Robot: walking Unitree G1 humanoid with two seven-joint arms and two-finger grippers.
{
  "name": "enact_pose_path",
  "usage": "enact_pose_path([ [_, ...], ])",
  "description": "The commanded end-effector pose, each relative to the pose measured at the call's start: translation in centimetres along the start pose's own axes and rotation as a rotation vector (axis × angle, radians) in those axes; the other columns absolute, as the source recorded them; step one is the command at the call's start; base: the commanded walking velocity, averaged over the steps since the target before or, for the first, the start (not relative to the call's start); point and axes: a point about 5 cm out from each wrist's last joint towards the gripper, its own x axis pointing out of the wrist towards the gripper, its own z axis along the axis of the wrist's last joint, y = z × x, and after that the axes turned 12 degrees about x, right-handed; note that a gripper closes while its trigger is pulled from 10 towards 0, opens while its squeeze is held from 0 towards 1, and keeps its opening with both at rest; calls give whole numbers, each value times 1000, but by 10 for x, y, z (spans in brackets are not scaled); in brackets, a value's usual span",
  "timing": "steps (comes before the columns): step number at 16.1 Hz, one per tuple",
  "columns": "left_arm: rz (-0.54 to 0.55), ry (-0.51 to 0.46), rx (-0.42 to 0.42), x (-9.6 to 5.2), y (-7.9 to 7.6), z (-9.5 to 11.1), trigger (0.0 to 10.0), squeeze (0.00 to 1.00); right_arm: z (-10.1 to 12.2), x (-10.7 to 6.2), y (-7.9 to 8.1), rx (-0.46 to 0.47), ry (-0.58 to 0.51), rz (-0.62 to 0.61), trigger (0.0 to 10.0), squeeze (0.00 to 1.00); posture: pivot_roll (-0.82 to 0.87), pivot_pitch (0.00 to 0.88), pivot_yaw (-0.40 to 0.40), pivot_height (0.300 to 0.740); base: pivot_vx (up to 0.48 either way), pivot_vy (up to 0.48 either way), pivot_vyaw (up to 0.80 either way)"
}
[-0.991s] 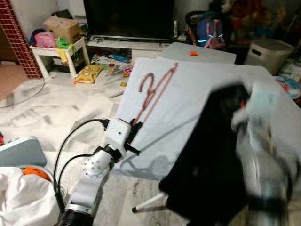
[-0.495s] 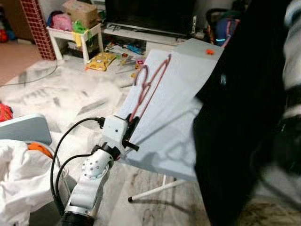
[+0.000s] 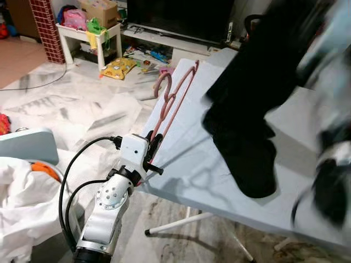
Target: Hang hanger
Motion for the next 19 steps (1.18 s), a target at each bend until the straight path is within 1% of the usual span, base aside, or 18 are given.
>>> enact_pose_path([
  [1, -21, 58, -1, -2, -3, -11, 10000, 0, -10, -8, -1, -21, 57, 33, 10000, 0, 114, 0, -130, 740, 0, 0, 0],
  [2, -39, 61, 1, -1, -4, -11, 10000, 0, -56, -37, 0, -29, 268, 87, 10000, 1000, 103, 0, -112, 740, 0, 0, 0],
  [3, -52, 59, 1, 0, -5, -11, 10000, 0, -67, -48, -1, -37, 329, 102, 10000, 1000, 99, 0, -103, 740, 0, 0, 0],
  [4, -61, 58, 3, 2, -5, -11, 10000, 0, -70, -53, -3, -62, 337, 106, 10000, 1000, 96, 0, -96, 740, 0, 0, 0],
  [5, -67, 56, 4, 3, -5, -10, 10000, 0, -72, -59, -4, -50, 379, 119, 10000, 1000, 92, 0, -88, 740, 0, 0, 0],
  [6, -74, 55, 7, 4, -5, -10, 10000, 0, -75, -66, -7, -57, 419, 131, 10000, 1000, 91, 0, -83, 740, 0, 0, 0],
  [7, -77, 57, 8, 4, -4, -10, 10000, 0, -76, -73, -9, -71, 445, 138, 10000, 1000, 90, 0, -79, 740, 0, 0, 0],
  [8, -83, 59, 10, 5, -4, -10, 10000, 0, -77, -85, -11, -84, 493, 156, 10000, 1000, 89, 0, -72, 740, 0, 0, 0],
  [9, -89, 59, 14, 5, -3, -11, 10000, 0, -81, -98, -14, -113, 557, 194, 10000, 1000, 87, 0, -65, 740, 0, 0, 0],
  [11, -95, 61, 17, 6, -2, -11, 10000, 0, -83, -111, -24, -168, 611, 206, 10000, 1000, 84, 0, -58, 740, 0, 0, 0],
  [12, -97, 62, 19, 6, -2, -11, 10000, 0, -79, -112, -32, -207, 605, 166, 10000, 1000, 83, 0, -55, 740, 0, 0, 0],
  [13, -103, 63, 23, 7, -1, -12, 10000, 0, -65, -113, -52, -287, 561, 50, 10000, 1000, 77, 0, -48, 740, 0, 0, 0],
  [14, -106, 61, 25, 8, 0, -12, 10000, 0, -54, -112, -58, -292, 515, 2, 10000, 1000, 76, 0, -46, 740, 0, 0, 0],
  [15, -108, 60, 27, 8, 0, -12, 10000, 0, -48, -111, -59, -284, 485, -20, 10000, 1000, 73, 0, -43, 740, 0, 0, 0],
  [16, -110, 59, 28, 9, 0, -12, 10000, 0, -42, -112, -59, -296, 443, -42, 10000, 1000, 69, 0, -43, 740, 0, 0, 0],
  [17, -112, 57, 31, 9, 0, -12, 10000, 0, -37, -114, -54, -264, 397, -46, 10000, 1000, 63, 0, -42, 740, 0, 0, 0],
  [18, -101, 64, 40, 9, 1, -12, 10000, 0, -34, -118, -48, -220, 356, -66, 10000, 1000, 62, 0, -42, 740, 0, 0, 0],
  [19, -81, 74, 56, 9, 2, -13, 10000, 0, -34, -127, -38, -134, 310, -105, 10000, 1000, 57, 0, -46, 740, 0, 0, 0],
])
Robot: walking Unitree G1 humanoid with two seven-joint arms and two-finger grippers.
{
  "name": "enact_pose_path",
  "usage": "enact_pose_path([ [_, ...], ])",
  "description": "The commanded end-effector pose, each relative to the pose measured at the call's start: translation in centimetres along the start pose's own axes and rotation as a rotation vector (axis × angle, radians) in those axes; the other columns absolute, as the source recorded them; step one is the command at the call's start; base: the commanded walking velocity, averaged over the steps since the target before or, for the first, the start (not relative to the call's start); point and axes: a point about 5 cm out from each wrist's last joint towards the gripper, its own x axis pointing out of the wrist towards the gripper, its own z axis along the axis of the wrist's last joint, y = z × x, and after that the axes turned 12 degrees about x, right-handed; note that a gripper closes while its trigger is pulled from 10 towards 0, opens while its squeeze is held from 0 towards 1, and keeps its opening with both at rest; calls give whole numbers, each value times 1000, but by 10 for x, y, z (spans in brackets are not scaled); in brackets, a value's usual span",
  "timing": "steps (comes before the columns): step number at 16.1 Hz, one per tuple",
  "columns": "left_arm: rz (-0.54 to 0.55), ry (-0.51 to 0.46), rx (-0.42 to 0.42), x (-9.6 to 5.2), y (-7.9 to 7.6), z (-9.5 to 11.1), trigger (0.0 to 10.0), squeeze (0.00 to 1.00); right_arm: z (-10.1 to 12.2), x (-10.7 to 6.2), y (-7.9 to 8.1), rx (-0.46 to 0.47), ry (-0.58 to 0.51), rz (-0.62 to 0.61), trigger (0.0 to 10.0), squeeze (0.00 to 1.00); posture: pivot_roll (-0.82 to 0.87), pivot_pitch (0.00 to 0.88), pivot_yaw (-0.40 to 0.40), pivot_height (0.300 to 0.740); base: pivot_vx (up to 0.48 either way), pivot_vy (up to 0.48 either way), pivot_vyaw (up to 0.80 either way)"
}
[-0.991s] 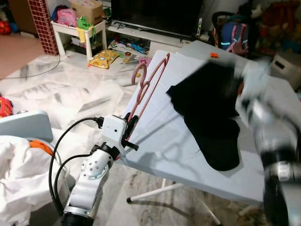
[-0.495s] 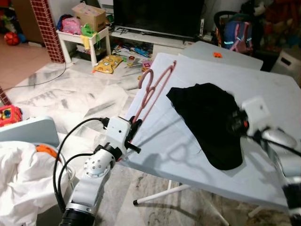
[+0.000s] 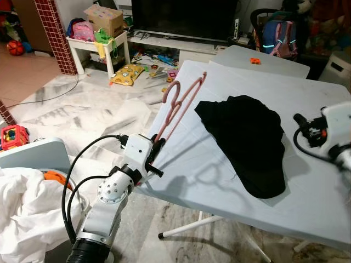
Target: Hang hanger
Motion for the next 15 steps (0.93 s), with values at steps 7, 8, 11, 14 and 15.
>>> enact_pose_path([
  [7, -26, -21, 89, 7, -3, 2, 10000, 0, -26, -73, 42, 399, -64, -268, 10000, 1000, 14, 0, -34, 740, 0, 0, 0],
  [8, -23, -24, 88, 10, -3, 4, 10000, 0, -27, -79, 45, 388, -55, -280, 10000, 1000, 6, 0, -32, 740, 0, 0, 0],
  [11, -38, -41, 81, 12, -9, 9, 10000, 0, -31, -87, 52, 433, -37, -287, 10000, 0, 1, 0, -33, 740, 0, 0, 0],
  [14, -52, -46, 84, 11, -17, 9, 10000, 0, -28, -82, 62, 430, -36, -241, 10000, 0, 6, 0, -34, 740, 0, 0, 0],
  [15, -51, -46, 86, 10, -17, 9, 10000, 0, -28, -81, 64, 430, -34, -231, 10000, 0, 12, 0, -35, 740, 0, 0, 0],
])
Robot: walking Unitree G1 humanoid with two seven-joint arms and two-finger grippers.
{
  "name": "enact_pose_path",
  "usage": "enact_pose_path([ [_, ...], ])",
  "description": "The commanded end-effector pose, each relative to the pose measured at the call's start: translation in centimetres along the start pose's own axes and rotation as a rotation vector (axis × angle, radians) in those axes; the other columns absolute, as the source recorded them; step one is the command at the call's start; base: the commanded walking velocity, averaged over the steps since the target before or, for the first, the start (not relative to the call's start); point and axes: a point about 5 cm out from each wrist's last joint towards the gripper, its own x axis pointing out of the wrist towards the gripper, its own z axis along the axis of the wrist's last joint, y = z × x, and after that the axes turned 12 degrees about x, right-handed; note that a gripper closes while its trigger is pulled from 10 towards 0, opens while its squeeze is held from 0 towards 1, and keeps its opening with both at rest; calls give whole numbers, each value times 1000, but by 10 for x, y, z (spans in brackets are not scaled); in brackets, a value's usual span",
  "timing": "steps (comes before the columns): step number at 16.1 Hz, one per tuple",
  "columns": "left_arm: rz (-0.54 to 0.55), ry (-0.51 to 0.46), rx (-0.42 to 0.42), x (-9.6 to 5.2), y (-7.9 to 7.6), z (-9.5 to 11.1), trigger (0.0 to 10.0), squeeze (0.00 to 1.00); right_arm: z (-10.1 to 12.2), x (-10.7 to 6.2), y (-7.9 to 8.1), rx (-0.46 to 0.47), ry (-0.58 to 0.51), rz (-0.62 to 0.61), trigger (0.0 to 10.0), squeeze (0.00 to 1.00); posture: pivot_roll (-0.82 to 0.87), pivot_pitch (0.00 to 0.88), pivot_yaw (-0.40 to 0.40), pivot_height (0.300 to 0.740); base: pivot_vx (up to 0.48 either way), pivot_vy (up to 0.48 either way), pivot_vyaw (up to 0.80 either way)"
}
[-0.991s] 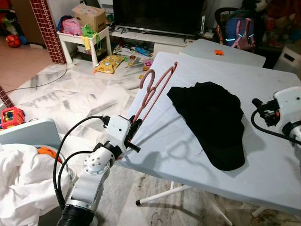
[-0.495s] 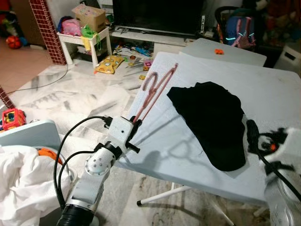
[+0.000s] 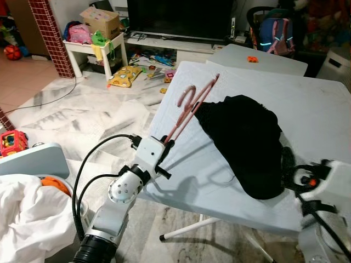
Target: Hang hanger
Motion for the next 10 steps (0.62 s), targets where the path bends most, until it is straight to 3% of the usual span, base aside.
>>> enact_pose_path([
  [1, 10, -20, 18, 0, 1, 5, 10000, 0, 2, 1, 3, 5, -3, 10, 10000, 0, 15, 0, -36, 740, 0, 0, 0],
  [6, 22, -27, 41, 0, 6, 6, 10000, 0, -3, 1, 8, 7, 17, 19, 10000, 0, 22, 0, -39, 740, 0, 0, 0],
  [10, 9, -27, 44, 1, 3, 6, 10000, 0, -4, 2, 9, 7, 22, 23, 10000, 0, 17, 0, -33, 740, -279, 0, 0],
])
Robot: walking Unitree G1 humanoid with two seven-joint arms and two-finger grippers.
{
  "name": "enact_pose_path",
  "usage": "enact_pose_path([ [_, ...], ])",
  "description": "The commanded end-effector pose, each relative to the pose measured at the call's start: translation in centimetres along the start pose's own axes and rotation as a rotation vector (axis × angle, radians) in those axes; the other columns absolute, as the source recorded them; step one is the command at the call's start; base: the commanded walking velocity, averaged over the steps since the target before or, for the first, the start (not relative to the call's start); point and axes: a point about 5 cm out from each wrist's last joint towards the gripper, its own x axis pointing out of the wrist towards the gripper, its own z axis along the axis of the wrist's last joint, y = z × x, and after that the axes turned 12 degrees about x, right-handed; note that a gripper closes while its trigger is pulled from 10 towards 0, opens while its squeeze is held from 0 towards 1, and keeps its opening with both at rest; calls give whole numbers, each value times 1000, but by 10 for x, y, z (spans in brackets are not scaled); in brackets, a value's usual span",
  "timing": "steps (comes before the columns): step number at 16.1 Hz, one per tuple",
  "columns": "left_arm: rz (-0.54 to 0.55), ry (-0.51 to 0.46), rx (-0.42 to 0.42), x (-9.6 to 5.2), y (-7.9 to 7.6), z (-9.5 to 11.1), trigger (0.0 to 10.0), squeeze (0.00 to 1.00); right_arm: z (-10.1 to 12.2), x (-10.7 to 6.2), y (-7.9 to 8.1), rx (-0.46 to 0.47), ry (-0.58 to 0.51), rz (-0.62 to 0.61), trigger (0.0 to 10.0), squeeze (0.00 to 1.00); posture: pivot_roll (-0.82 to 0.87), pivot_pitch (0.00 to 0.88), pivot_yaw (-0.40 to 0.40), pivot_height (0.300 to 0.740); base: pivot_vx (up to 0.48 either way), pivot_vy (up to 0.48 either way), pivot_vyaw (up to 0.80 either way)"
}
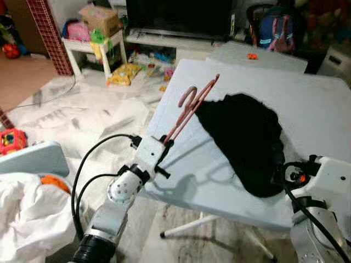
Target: Hang hanger
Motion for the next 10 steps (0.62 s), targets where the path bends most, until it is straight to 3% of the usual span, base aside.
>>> enact_pose_path([
  [1, -2, -2, 13, 0, -1, 1, 10000, 0, -2, 1, -1, -4, 16, -4, 10000, 0, 17, 0, -32, 740, -296, 0, 0],
  [6, -2, 19, 26, -1, 4, -5, 10000, 0, -7, 1, 5, 4, 36, 22, 10000, 0, 23, 0, -37, 740, -313, 0, 0],
  [10, 17, 46, 98, 8, 32, -15, 10000, 0, -6, 4, 6, 2, 35, 34, 10000, 0, 29, 0, -43, 740, -322, 0, 0],
])
